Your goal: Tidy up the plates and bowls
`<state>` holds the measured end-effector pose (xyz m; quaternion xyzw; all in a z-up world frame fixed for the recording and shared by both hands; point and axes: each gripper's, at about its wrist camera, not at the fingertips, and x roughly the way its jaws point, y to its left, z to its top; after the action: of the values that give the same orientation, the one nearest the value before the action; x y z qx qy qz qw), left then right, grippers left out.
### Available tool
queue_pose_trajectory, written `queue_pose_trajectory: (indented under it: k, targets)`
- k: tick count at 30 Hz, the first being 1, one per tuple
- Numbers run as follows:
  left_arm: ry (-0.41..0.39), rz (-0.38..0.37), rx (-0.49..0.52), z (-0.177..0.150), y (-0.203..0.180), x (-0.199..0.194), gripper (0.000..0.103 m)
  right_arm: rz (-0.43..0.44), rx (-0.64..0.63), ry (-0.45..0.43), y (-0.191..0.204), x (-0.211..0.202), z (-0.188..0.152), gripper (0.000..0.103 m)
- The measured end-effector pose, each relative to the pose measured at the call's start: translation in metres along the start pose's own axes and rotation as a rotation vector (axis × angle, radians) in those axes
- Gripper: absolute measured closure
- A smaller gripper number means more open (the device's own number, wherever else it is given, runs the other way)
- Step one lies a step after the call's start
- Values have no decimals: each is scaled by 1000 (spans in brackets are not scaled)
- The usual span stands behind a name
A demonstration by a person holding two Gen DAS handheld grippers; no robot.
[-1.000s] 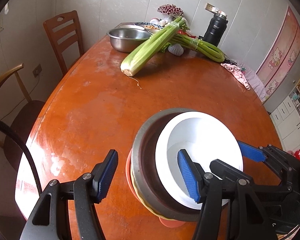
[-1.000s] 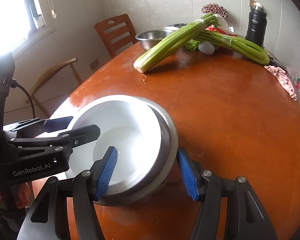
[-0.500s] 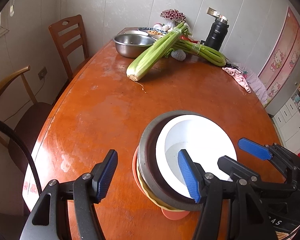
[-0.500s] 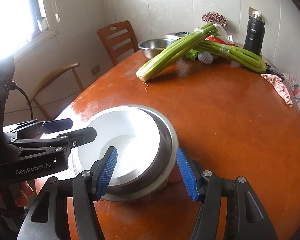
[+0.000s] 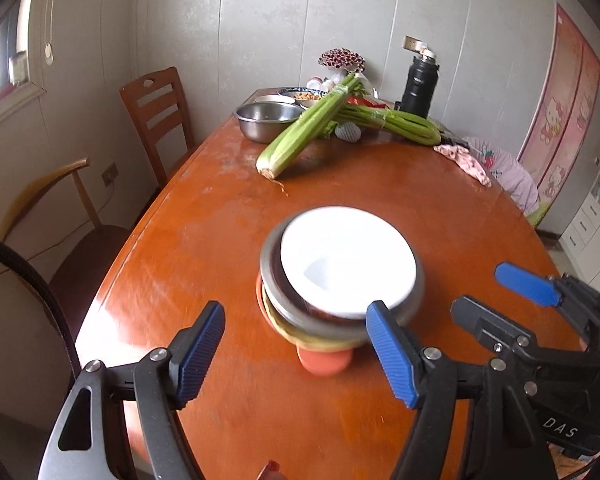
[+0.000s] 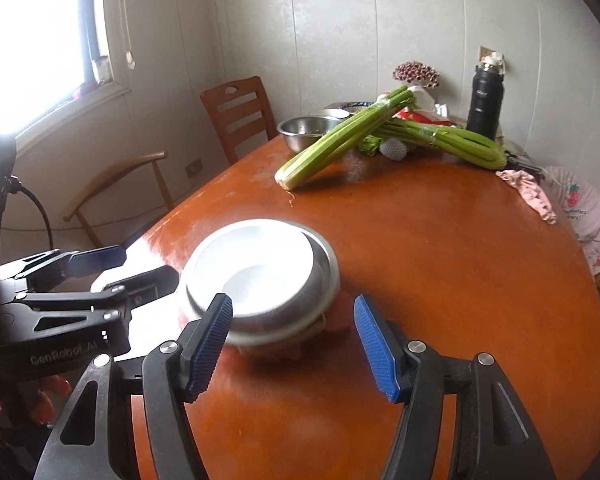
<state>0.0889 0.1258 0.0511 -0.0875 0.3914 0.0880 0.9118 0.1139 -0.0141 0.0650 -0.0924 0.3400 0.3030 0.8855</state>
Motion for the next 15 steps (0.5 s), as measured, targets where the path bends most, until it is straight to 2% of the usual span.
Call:
queue_pose_trajectory:
  k: [7,15]
  targets:
    - [19,-8,1,-38,-21,-12,28,-31,-1,10,-7,-20,-40,35]
    - [45,8,9,-60,-33,-11,28,-50,-7,39,-11,-29,-73,34]
